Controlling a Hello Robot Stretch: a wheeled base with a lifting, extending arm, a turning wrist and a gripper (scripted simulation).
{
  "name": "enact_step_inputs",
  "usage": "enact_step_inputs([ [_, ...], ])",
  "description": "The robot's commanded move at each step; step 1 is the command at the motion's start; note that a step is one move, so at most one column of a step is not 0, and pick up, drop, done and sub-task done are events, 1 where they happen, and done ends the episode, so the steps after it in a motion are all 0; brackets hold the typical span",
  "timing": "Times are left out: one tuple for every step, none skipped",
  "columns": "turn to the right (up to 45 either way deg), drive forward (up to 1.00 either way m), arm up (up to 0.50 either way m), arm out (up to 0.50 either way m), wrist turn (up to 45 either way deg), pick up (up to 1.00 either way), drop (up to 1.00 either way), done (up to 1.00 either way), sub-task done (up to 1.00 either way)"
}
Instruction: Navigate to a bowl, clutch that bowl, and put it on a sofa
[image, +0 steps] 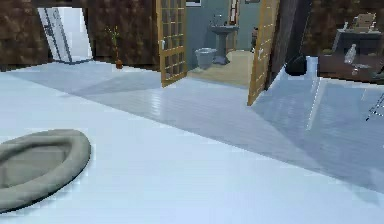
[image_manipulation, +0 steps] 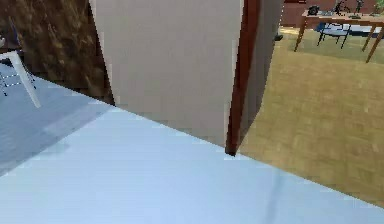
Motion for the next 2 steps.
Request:
enact_step_inputs([
  [6.0,0.00,0.00,0.00,0.0,0.00,0.00,0.00,0.00],
  [0.0,1.00,0.00,0.00,0.0,0.00,0.00,0.00,0.00],
])
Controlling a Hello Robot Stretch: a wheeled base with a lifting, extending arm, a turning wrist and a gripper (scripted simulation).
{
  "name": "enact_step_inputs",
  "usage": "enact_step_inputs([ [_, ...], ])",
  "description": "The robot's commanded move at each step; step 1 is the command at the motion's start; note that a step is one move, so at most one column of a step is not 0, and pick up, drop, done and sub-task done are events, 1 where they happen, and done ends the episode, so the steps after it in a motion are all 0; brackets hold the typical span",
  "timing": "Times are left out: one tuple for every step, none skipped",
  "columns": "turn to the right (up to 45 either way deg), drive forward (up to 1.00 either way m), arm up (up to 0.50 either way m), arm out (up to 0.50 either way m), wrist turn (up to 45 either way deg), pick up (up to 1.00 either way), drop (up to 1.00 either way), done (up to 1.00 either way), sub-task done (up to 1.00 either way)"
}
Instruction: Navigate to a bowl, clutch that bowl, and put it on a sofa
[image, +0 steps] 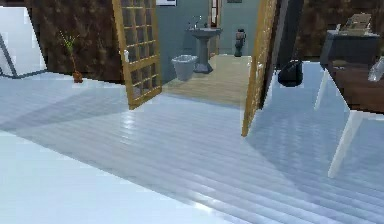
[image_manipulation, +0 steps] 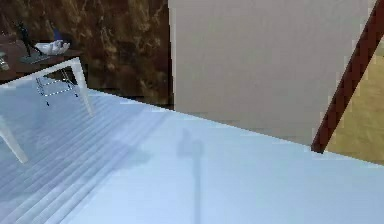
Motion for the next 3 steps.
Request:
enact_step_inputs([
  [3.0,0.00,0.00,0.00,0.0,0.00,0.00,0.00,0.00],
  [0.0,1.00,0.00,0.00,0.0,0.00,0.00,0.00,0.00],
  [0.0,1.00,0.00,0.00,0.0,0.00,0.00,0.00,0.00],
])
